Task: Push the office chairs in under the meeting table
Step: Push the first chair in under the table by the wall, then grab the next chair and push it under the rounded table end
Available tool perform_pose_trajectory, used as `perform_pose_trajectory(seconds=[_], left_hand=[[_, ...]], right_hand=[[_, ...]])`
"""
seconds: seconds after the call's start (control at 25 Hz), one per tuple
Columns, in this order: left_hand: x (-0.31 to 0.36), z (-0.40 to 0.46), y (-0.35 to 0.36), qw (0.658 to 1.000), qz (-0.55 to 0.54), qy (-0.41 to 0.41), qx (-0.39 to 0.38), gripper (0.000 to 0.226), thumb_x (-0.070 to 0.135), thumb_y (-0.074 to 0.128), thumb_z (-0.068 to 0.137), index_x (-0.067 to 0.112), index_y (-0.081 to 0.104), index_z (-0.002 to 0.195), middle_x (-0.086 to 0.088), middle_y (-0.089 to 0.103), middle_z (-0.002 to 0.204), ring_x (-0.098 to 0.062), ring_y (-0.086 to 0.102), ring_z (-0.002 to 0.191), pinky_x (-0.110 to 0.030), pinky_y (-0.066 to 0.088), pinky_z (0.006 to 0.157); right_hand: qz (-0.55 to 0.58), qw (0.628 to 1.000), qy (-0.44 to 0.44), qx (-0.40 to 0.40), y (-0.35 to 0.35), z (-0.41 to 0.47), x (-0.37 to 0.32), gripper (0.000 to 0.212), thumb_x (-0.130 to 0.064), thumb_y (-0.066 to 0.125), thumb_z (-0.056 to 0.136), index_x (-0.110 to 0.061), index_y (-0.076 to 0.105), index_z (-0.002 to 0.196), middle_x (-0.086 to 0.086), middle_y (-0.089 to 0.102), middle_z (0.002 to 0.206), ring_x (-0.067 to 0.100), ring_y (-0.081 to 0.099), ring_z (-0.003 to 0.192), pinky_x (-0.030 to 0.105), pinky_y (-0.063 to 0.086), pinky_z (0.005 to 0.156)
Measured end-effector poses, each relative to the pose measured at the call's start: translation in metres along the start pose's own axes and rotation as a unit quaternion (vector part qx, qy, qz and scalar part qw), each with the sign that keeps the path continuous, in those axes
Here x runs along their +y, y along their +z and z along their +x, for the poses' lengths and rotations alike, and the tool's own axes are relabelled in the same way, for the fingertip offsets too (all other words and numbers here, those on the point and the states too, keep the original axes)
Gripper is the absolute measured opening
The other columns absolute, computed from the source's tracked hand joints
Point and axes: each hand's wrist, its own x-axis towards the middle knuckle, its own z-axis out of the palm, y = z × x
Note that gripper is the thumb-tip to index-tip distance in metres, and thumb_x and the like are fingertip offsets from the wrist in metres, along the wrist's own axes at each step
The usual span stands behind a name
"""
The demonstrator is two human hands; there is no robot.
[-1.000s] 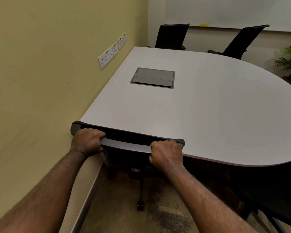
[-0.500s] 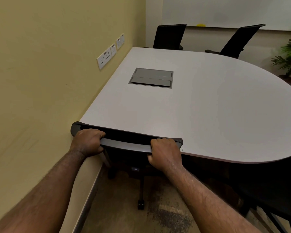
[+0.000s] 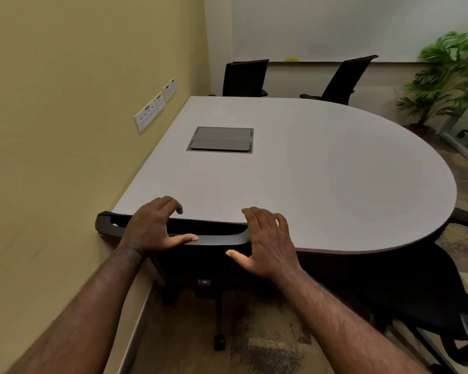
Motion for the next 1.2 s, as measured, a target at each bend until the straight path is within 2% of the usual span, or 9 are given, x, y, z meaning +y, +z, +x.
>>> perform_pose_trajectory(seconds=[0.12, 0.2, 0.32, 0.44, 0.8, 1.04, 1.2], left_hand=[[0.028, 0.025, 0.005, 1.0, -0.014, 0.018, 0.018, 0.063, 0.076, 0.059, 0.067, 0.02, 0.054, 0.096, 0.006, 0.058, 0.101, -0.015, 0.054, 0.087, -0.031, 0.044, 0.068], [0.052, 0.045, 0.014, 0.999, -0.028, 0.032, 0.025, 0.064, 0.074, 0.059, 0.07, 0.019, 0.056, 0.101, 0.002, 0.06, 0.111, -0.018, 0.056, 0.098, -0.035, 0.047, 0.078], [0.096, 0.073, 0.031, 0.997, -0.041, 0.046, 0.036, 0.07, 0.073, 0.057, 0.071, 0.018, 0.056, 0.113, -0.001, 0.058, 0.125, -0.021, 0.053, 0.113, -0.04, 0.045, 0.09], [0.15, 0.102, 0.049, 0.996, -0.049, 0.066, 0.043, 0.078, 0.074, 0.055, 0.072, 0.018, 0.051, 0.126, -0.002, 0.054, 0.133, -0.021, 0.049, 0.12, -0.041, 0.042, 0.095], [0.34, 0.187, 0.097, 0.99, -0.067, 0.117, 0.048, 0.086, 0.079, 0.047, 0.074, 0.019, 0.04, 0.136, 0.001, 0.046, 0.14, -0.017, 0.039, 0.128, -0.039, 0.031, 0.104], [0.459, 0.237, 0.133, 0.982, -0.088, 0.157, 0.05, 0.088, 0.08, 0.046, 0.073, 0.019, 0.039, 0.136, 0.0, 0.047, 0.139, -0.018, 0.04, 0.127, -0.04, 0.03, 0.104], [0.527, 0.268, 0.15, 0.977, -0.103, 0.184, 0.04, 0.089, 0.08, 0.044, 0.073, 0.018, 0.039, 0.136, -0.003, 0.047, 0.14, -0.022, 0.04, 0.128, -0.045, 0.031, 0.105]], right_hand=[[-0.003, 0.999, 0.032, 0.016, -0.022, -0.009, 0.025, 0.095, -0.074, 0.051, 0.073, -0.009, 0.033, 0.139, 0.011, 0.042, 0.141, 0.028, 0.038, 0.128, 0.05, 0.025, 0.107], [-0.004, 0.998, 0.057, 0.029, -0.037, -0.016, 0.047, 0.097, -0.075, 0.05, 0.072, -0.008, 0.031, 0.14, 0.012, 0.041, 0.142, 0.028, 0.037, 0.129, 0.049, 0.024, 0.108], [-0.018, 0.994, 0.092, 0.048, -0.057, -0.031, 0.084, 0.094, -0.075, 0.049, 0.074, -0.009, 0.033, 0.139, 0.012, 0.042, 0.14, 0.028, 0.038, 0.127, 0.05, 0.025, 0.107], [-0.037, 0.988, 0.129, 0.071, -0.08, -0.052, 0.126, 0.091, -0.075, 0.048, 0.075, -0.009, 0.036, 0.136, 0.011, 0.045, 0.137, 0.028, 0.04, 0.125, 0.049, 0.026, 0.106], [-0.081, 0.973, 0.192, 0.102, -0.17, -0.139, 0.287, 0.09, -0.077, 0.044, 0.075, -0.01, 0.036, 0.135, 0.01, 0.043, 0.138, 0.025, 0.037, 0.127, 0.048, 0.021, 0.108], [-0.125, 0.959, 0.231, 0.102, -0.223, -0.202, 0.394, 0.091, -0.079, 0.044, 0.075, -0.014, 0.031, 0.137, 0.007, 0.038, 0.143, 0.023, 0.03, 0.131, 0.048, 0.014, 0.111], [-0.14, 0.943, 0.273, 0.128, -0.25, -0.24, 0.443, 0.089, -0.078, 0.041, 0.077, -0.013, 0.032, 0.136, 0.008, 0.04, 0.141, 0.025, 0.035, 0.128, 0.051, 0.018, 0.11]])
